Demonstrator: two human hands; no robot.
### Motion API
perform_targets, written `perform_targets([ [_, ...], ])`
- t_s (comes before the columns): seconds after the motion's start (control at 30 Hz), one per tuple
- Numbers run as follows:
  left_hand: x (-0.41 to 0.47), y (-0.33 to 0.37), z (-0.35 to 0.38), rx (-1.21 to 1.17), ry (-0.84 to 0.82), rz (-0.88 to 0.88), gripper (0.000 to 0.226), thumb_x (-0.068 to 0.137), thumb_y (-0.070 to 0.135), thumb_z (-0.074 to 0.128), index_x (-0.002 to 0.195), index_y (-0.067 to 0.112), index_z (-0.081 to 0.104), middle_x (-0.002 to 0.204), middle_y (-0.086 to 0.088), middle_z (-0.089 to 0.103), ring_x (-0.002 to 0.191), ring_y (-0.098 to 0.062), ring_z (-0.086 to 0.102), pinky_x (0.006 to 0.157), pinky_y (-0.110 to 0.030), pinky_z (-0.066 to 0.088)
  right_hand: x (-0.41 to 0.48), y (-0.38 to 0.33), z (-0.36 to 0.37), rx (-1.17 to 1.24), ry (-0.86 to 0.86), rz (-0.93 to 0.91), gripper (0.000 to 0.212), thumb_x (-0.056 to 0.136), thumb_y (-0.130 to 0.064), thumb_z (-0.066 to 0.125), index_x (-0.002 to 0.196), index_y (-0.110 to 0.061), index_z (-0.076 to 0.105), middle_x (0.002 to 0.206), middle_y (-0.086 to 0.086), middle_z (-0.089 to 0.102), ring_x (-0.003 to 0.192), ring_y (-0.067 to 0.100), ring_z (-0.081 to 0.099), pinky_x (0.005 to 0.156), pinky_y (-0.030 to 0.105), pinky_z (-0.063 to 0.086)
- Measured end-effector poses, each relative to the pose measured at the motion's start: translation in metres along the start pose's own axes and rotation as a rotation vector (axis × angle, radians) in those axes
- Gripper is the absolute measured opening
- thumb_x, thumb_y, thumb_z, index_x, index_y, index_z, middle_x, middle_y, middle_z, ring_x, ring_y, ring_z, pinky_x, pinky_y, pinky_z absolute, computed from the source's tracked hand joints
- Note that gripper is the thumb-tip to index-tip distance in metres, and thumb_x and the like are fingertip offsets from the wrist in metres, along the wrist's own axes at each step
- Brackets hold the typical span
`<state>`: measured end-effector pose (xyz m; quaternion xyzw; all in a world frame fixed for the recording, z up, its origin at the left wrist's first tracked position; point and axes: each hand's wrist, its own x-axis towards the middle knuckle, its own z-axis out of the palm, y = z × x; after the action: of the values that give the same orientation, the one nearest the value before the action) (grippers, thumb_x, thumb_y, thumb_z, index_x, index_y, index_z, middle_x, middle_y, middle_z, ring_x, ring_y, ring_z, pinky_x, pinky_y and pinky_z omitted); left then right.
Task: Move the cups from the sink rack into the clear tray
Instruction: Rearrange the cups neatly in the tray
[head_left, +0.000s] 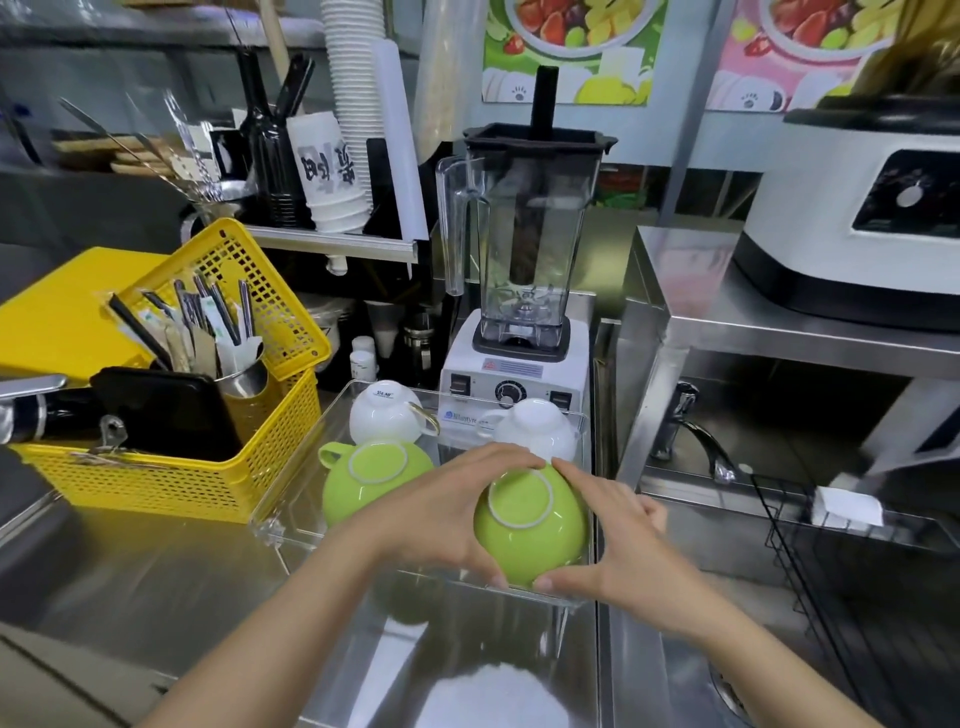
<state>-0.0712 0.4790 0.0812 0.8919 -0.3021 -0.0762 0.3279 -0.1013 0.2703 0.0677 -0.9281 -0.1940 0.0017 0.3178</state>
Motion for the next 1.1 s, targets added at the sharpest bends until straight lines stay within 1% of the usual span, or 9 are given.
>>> perform_targets([
  [0.07,0.002,-0.002,-0.001,-0.01,-0.017,-0.002,0.1,0.046,0.032,0.086,0.119,0.064,0.026,0.134,0.032,0.031,0.124,0.015,0.028,0.102,-0.003,0.021,0.0,0.0,0.001,-0.065,0.045,-0.017,0.105,0.049,-0.062,0.075,0.137,-0.042,0.022,0.119,-0.025,0.03,0.108,-0.019,0.011,0.093,0.017,0.004],
  [0.17,0.006,-0.004,-0.004,-0.006,-0.065,-0.013,0.1,0.046,0.03,0.087,0.118,0.064,0.027,0.131,0.032,0.033,0.122,0.018,0.028,0.1,-0.001,0.019,0.001,-0.001,0.005,-0.072,0.069,-0.021,0.105,0.047,-0.063,0.075,0.137,-0.039,0.026,0.121,-0.025,0.03,0.103,-0.033,-0.002,0.096,0.02,0.004],
  [0.27,0.007,-0.006,-0.007,0.019,-0.092,-0.01,0.099,0.047,0.029,0.088,0.118,0.062,0.027,0.13,0.033,0.033,0.12,0.02,0.026,0.096,0.004,0.016,-0.001,0.0,0.009,-0.022,0.107,0.013,0.105,0.045,-0.062,0.077,0.135,-0.037,0.029,0.12,-0.02,0.034,0.104,-0.036,-0.011,0.097,0.02,0.006],
  [0.5,0.008,-0.004,-0.01,0.038,-0.125,-0.03,0.103,0.048,0.028,0.088,0.133,0.041,0.032,0.137,0.024,0.034,0.123,0.013,0.028,0.098,0.003,0.016,0.0,0.001,0.01,-0.07,0.1,0.012,0.104,0.043,-0.069,0.071,0.134,-0.039,0.03,0.108,-0.035,0.025,0.101,-0.038,-0.016,0.091,0.018,0.006],
  [0.67,0.006,-0.004,-0.01,0.069,-0.13,-0.052,0.107,0.048,0.037,0.087,0.134,0.049,0.024,0.146,0.023,0.025,0.128,0.013,0.021,0.107,-0.012,0.018,0.0,0.002,0.01,-0.134,0.075,-0.038,0.103,0.048,-0.07,0.069,0.136,-0.036,0.027,0.111,-0.039,0.02,0.107,-0.035,-0.011,0.092,0.005,-0.009],
  [0.77,0.004,-0.006,-0.008,0.124,-0.104,-0.117,0.113,0.042,0.052,0.082,0.134,0.05,0.017,0.148,0.023,0.015,0.134,0.003,0.019,0.11,-0.027,0.024,0.001,0.004,0.008,-0.131,0.075,-0.042,0.103,0.049,-0.069,0.07,0.136,-0.036,0.027,0.111,-0.042,0.017,0.106,-0.036,-0.012,0.093,0.012,-0.001],
  [0.93,0.0,-0.006,-0.001,0.14,-0.034,-0.137,0.11,0.04,0.063,0.076,0.131,0.05,0.017,0.142,0.02,0.031,0.126,0.0,0.032,0.107,-0.027,0.031,0.003,0.009,0.003,-0.057,0.024,-0.009,0.099,0.049,-0.063,0.074,0.133,-0.045,0.023,0.112,-0.044,0.015,0.099,-0.039,-0.016,0.1,0.024,0.008],
  [1.03,-0.002,-0.006,0.003,0.155,0.006,-0.132,0.108,0.041,0.065,0.075,0.131,0.049,0.019,0.141,0.02,0.034,0.125,0.0,0.034,0.105,-0.03,0.034,0.005,0.011,-0.002,-0.009,-0.043,-0.017,0.089,0.049,-0.062,0.075,0.117,-0.061,0.017,0.115,-0.043,0.02,0.103,-0.036,-0.006,0.1,0.025,0.011],
  [1.1,-0.003,-0.006,0.003,0.149,0.017,-0.133,0.107,0.042,0.063,0.076,0.131,0.048,0.02,0.14,0.02,0.035,0.125,-0.001,0.035,0.105,-0.03,0.035,0.009,0.016,-0.008,0.057,-0.098,0.007,0.079,0.052,-0.065,0.073,0.114,-0.064,0.023,0.123,-0.033,0.034,0.118,-0.012,0.013,0.103,0.026,0.014],
])
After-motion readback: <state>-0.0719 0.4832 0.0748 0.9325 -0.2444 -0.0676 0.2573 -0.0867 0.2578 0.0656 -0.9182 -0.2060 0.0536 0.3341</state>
